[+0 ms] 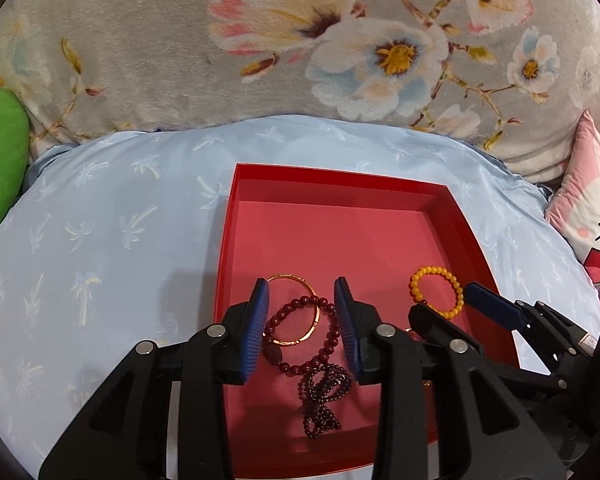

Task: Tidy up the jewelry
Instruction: 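Open both tools over the red box and withdraw them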

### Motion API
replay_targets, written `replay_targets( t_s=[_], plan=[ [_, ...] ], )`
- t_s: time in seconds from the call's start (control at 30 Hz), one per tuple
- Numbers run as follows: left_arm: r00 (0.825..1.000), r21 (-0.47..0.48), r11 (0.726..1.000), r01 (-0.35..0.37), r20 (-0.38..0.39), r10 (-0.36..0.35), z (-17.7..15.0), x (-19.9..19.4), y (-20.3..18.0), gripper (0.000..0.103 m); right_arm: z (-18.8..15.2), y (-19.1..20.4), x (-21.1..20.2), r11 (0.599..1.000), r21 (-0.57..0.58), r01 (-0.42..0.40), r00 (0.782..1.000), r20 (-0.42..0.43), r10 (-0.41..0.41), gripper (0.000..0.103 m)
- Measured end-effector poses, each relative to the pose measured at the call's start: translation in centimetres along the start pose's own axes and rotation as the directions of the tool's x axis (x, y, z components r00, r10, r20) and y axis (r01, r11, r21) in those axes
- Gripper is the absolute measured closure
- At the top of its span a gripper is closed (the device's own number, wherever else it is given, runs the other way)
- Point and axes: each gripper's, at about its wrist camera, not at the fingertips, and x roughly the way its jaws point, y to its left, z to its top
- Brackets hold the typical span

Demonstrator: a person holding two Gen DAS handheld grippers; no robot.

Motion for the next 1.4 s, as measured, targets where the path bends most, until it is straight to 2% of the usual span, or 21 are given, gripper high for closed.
replay_targets(
  t_s=[0.3,0.37,0.47,0.87,1.13,1.4],
  plan=[
    [1.0,0.003,1.0,-0.023,-0.002,0.023,-1.2,-2.0,0.3,0.069,-1.1,-0.3,-2.9,1.0,0.019,-0.017,1.0,0.022,0.017,0.043],
    [1.0,0.012,1.0,-0.029,0.005,0.029,-1.9,-3.0,0.3,0.063,-1.7,-0.4,-4.0,1.0,0.019,-0.017,0.999,0.036,0.016,0.043],
    [0.999,0.024,0.999,-0.042,0.014,0.041,-3.1,-4.5,0.3,0.06,-3.1,-0.6,-5.6,0.999,0.028,-0.027,0.999,0.045,0.025,0.043],
    [0.998,0.011,0.998,-0.059,0.007,0.059,-10.5,-9.4,0.8,0.059,-9.8,-1.5,-10.8,1.0,0.024,0.008,0.999,0.046,-0.009,0.043],
    [0.997,-0.001,0.999,-0.054,-0.047,0.053,-16.0,-10.4,0.5,0.059,-14.1,-1.4,-13.1,1.0,0.005,0.026,0.999,0.033,-0.027,0.043],
    [0.995,0.006,0.999,-0.043,-0.094,0.044,-19.8,-10.3,-0.5,0.059,-17.5,-1.9,-13.4,0.999,0.027,0.02,1.0,-0.02,-0.019,0.043]
  ],
)
